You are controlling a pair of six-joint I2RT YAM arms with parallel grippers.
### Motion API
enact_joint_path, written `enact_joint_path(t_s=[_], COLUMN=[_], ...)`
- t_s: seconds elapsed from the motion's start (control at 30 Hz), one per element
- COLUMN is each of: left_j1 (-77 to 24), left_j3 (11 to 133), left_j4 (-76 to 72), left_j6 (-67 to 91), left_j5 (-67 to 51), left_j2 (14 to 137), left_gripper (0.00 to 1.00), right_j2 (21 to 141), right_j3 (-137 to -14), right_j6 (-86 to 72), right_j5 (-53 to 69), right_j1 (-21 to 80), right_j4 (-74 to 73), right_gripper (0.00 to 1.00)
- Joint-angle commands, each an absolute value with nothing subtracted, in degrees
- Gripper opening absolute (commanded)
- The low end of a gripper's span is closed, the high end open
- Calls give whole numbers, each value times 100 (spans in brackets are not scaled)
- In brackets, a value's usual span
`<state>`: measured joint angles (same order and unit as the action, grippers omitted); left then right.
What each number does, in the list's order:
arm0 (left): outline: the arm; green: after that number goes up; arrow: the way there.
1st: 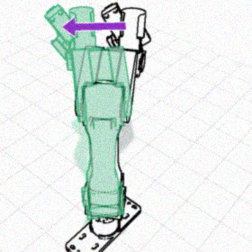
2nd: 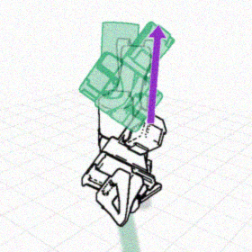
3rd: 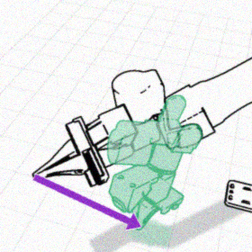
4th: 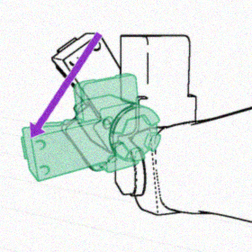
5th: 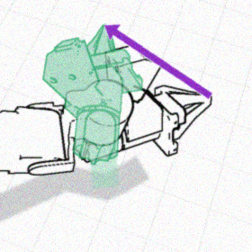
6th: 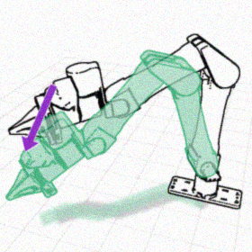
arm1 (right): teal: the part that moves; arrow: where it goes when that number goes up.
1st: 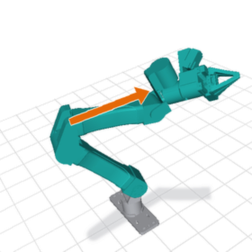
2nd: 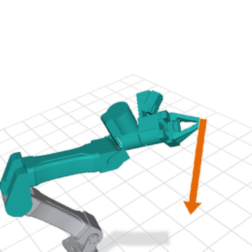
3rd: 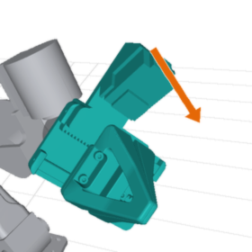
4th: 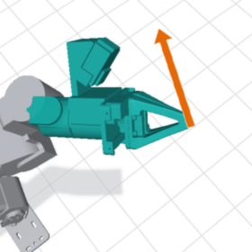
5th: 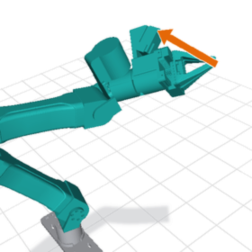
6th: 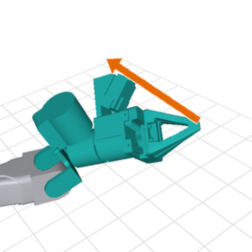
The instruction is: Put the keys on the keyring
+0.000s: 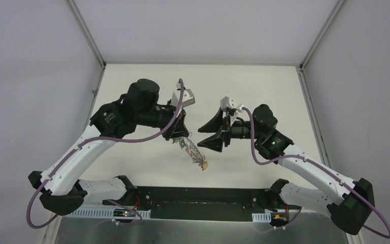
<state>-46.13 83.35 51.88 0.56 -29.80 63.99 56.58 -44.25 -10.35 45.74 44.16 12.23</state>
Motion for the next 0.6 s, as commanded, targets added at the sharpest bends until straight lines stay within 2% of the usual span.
enact_joint_path(t_s=[0.0,0.1,0.2,0.37,0.57], left_j1=[-4724,-4822,-5030,-5321,-5463], left_j3=[9225,9664,9970,10217,10280], left_j4=[6298,6812,7136,7272,7291], left_j6=[-181,-273,-422,-542,-579], left_j5=[-2374,-2141,-1878,-1596,-1472], left_j2=[6696,6940,7108,7260,7323], left_gripper=[0,0,0,0,0], right_j2=[5821,5965,6142,6422,6696], right_j3=[-4709,-4656,-4641,-4649,-4693], right_j6=[-1440,-1700,-1729,-2195,-2320], right_j5=[4274,4143,4128,3653,3790], right_j1=[4587,4645,4731,4878,5058], right_j4=[1992,2362,2616,3024,3411], right_gripper=[60,56,55,49,43])
